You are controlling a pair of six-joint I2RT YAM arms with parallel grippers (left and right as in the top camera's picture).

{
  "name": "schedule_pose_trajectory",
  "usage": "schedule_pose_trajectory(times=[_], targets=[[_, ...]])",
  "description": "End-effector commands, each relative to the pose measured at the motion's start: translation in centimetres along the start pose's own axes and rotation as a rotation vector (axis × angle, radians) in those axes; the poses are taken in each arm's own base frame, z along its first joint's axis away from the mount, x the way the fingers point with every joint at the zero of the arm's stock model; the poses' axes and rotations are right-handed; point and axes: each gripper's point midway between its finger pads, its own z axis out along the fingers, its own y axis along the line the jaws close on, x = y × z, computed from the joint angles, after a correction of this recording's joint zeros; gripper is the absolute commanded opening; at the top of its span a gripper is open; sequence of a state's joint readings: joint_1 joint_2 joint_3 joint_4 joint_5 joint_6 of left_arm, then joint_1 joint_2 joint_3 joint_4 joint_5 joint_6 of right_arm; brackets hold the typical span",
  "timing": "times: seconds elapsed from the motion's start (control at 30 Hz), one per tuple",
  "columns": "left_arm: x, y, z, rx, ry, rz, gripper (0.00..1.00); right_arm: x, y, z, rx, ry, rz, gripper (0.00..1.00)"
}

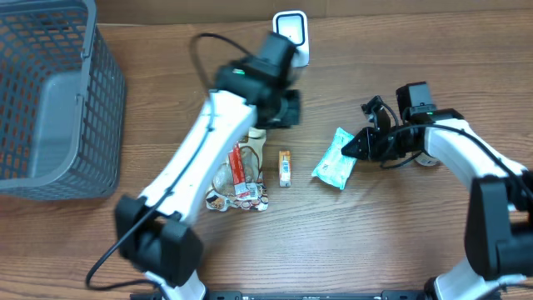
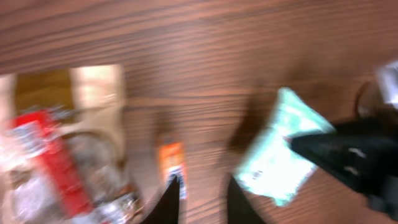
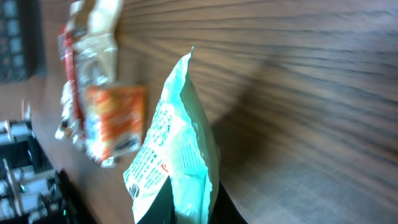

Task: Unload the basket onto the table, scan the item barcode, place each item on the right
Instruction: 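Retract the left gripper back to the left side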

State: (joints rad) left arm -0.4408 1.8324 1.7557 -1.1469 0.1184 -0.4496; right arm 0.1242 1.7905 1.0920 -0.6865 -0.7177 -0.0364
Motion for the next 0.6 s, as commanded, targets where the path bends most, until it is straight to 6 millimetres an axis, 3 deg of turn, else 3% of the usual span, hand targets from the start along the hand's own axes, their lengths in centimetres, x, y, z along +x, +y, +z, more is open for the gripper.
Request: schedule_pose_trajectory(times=[0.0,0.1,0.23,0.33,0.4,0.43,0.57], targets=[[-1.8,4.4,-3.5,-0.039,-0.070,-0.035,0.35,-1.9,4.8,-4.0,-0.054,-0.113,-0.241,0.04],[-2.8,8.2,-4.7,-0.074,-0.095,-0.110,0.46,-2.2,5.5,-5.3,-0.026,-0.151,-0.274,0.04],[-3.7,14.8,-5.8,-0.146,-0.117,-0.255,0.48,-2.4,6.0,-6.1,-0.012,-0.175,-0.294,0.04],[-3.9,17.6,-6.5,-0.167,-0.132,-0.314,0.49,-2.4,6.0,-6.1,-0.013,-0.176,-0.295,0.04],[-3.9,18.9,-6.8,-0.177,-0.138,-0.347,0.68,-2.5,6.1,-6.1,-0.012,-0.181,-0.299,0.04],[-3.9,19.3,-6.9,-0.180,-0.138,-0.355,1.00,-2.6,6.1,-6.1,-0.012,-0.181,-0.300,0.04],[-3.9,19.9,-7.1,-0.184,-0.143,-0.372,1.00,-2.6,6.1,-6.1,-0.012,-0.181,-0.299,0.04]])
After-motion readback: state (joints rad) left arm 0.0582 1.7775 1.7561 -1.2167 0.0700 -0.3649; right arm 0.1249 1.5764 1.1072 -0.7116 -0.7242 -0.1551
